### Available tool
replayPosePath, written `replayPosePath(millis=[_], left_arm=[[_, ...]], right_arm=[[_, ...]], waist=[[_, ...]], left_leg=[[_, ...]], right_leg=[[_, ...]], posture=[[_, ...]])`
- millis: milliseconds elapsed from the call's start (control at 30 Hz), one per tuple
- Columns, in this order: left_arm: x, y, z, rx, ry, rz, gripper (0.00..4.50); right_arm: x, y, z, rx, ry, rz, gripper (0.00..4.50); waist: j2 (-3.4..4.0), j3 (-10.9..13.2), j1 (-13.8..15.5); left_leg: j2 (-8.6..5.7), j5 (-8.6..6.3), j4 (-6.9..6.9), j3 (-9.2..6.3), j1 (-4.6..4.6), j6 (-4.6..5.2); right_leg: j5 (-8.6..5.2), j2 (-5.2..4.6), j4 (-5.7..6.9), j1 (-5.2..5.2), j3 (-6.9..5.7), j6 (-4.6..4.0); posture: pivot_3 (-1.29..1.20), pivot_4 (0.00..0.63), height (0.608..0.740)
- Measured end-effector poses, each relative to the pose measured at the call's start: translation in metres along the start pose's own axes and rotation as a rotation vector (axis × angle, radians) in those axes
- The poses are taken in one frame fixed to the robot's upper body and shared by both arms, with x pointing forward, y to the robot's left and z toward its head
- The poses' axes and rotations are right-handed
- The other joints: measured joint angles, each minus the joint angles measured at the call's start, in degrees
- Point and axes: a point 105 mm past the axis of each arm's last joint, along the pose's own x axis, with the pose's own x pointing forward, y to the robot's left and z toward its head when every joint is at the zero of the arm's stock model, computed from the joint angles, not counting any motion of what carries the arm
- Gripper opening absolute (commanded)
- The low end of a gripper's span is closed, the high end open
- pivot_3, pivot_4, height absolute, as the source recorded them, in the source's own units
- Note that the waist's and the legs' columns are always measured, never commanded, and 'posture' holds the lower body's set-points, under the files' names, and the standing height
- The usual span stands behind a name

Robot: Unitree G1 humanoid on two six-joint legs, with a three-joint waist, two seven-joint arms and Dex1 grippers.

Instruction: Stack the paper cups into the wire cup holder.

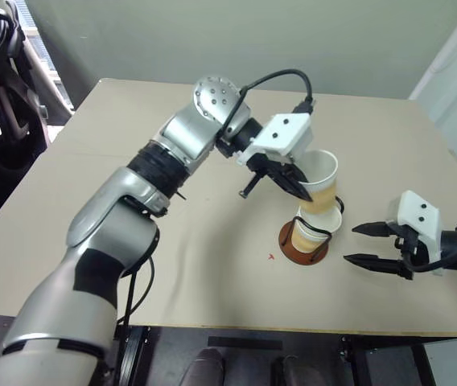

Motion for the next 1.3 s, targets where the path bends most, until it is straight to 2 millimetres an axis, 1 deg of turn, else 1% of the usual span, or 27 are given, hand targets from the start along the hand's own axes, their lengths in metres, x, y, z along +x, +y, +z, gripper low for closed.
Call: replayPosePath(millis=[233, 567, 667, 700, 733, 767, 800, 867, 900, 1000, 1033, 1167, 1300], left_arm=[[0.006, -0.002, -0.002, 0.005, 0.009, -0.025, 0.05], [0.009, -0.003, -0.003, 0.036, 0.031, -0.04, 0.05], [0.01, -0.003, -0.004, 0.037, 0.034, -0.045, 0.64], [0.011, -0.003, -0.004, 0.036, 0.033, -0.045, 0.96], [0.012, -0.003, -0.005, 0.035, 0.032, -0.046, 1.29], [0.012, -0.003, -0.005, 0.035, 0.031, -0.045, 1.75], [0.013, -0.002, -0.005, 0.035, 0.029, -0.046, 2.03], [0.014, -0.002, -0.006, 0.029, 0.026, -0.045, 2.77], [0.014, -0.002, -0.006, 0.027, 0.025, -0.045, 3.21], [0.016, -0.001, -0.007, 0.027, 0.022, -0.046, 4.26], [0.016, -0.001, -0.007, 0.028, 0.022, -0.046, 4.48], [0.016, 0.0, -0.01, 0.029, 0.029, -0.037, 4.48], [0.013, 0.006, -0.003, 0.038, -0.012, 0.003, 4.48]], right_arm=[[0.0, 0.001, 0.0, -0.001, 0.002, -0.004, 3.09], [-0.001, 0.004, 0.0, -0.008, 0.005, -0.004, 3.09], [-0.001, 0.005, 0.0, -0.013, 0.005, -0.002, 3.09], [-0.001, 0.005, 0.0, -0.014, 0.005, -0.004, 3.09], [-0.001, 0.004, 0.0, -0.013, 0.005, -0.007, 3.09], [-0.001, 0.004, 0.0, -0.013, 0.005, -0.008, 3.09], [-0.001, 0.004, 0.0, -0.012, 0.005, -0.009, 3.09], [-0.001, 0.004, 0.0, -0.012, 0.005, -0.011, 3.09], [-0.001, 0.004, 0.0, -0.012, 0.005, -0.012, 3.09], [-0.001, 0.004, 0.0, -0.012, 0.005, -0.017, 3.09], [-0.001, 0.003, 0.0, -0.012, 0.005, -0.019, 3.09], [-0.001, 0.003, 0.0, -0.013, 0.006, -0.026, 3.09], [-0.001, 0.002, 0.0, -0.015, 0.005, -0.032, 3.09]], waist=[[0.0, 0.0, 0.0], [0.0, 0.0, 0.0], [0.0, 0.0, 0.0], [0.0, 0.0, 0.0], [0.0, 0.0, 0.0], [0.0, 0.0, 0.0], [0.0, 0.0, 0.0], [0.0, 0.0, 0.0], [0.0, 0.0, 0.0], [0.0, 0.0, 0.1], [0.0, 0.0, 0.1], [0.0, 0.0, 0.1], [0.0, 0.0, 0.1]], left_leg=[[0.0, 0.0, 0.02, 0.03, -0.01, 0.01], [-0.01, -0.01, 0.09, 0.04, -0.02, 0.04], [-0.01, -0.01, 0.14, 0.04, -0.05, 0.05], [-0.01, -0.02, 0.17, 0.03, -0.05, 0.06], [-0.01, -0.02, 0.19, 0.03, -0.05, 0.06], [-0.01, -0.03, 0.23, 0.04, -0.06, 0.07], [-0.01, -0.04, 0.27, 0.03, -0.07, 0.09], [-0.01, -0.06, 0.34, 0.04, -0.1, 0.12], [-0.01, -0.07, 0.39, 0.04, -0.12, 0.14], [-0.02, -0.1, 0.5, 0.03, -0.17, 0.18], [-0.02, -0.1, 0.52, 0.03, -0.18, 0.19], [-0.02, -0.12, 0.69, 0.03, -0.26, 0.21], [-0.04, -0.15, 0.84, 0.02, -0.41, 0.27]], right_leg=[[0.01, 0.0, 0.0, 0.0, 0.01, 0.02], [0.02, 0.0, 0.0, 0.01, 0.01, 0.04], [0.03, 0.01, 0.01, 0.01, 0.01, 0.05], [0.03, 0.0, 0.01, 0.02, 0.01, 0.06], [0.04, 0.0, 0.01, 0.03, 0.01, 0.07], [0.04, 0.0, 0.01, 0.03, 0.01, 0.08], [0.04, 0.0, 0.02, 0.03, 0.02, 0.08], [0.05, 0.0, 0.04, 0.03, 0.02, 0.09], [0.05, 0.0, 0.04, 0.03, 0.02, 0.1], [0.07, 0.0, 0.03, 0.03, 0.02, 0.13], [0.08, 0.0, 0.04, 0.03, 0.01, 0.14], [0.08, 0.0, 0.06, 0.02, 0.01, 0.15], [0.14, 0.0, 0.05, -0.01, 0.01, 0.24]], posture=[[0.0, 0.15, 0.74], [0.0, 0.15, 0.74], [0.0, 0.15, 0.74], [0.0, 0.15, 0.74], [0.0, 0.15, 0.74], [0.0, 0.15, 0.74], [0.0, 0.15, 0.74], [0.0, 0.15, 0.74], [0.0, 0.15, 0.74], [0.0, 0.15, 0.74], [0.0, 0.15, 0.74], [0.0, 0.15, 0.74], [0.0, 0.15, 0.74]])
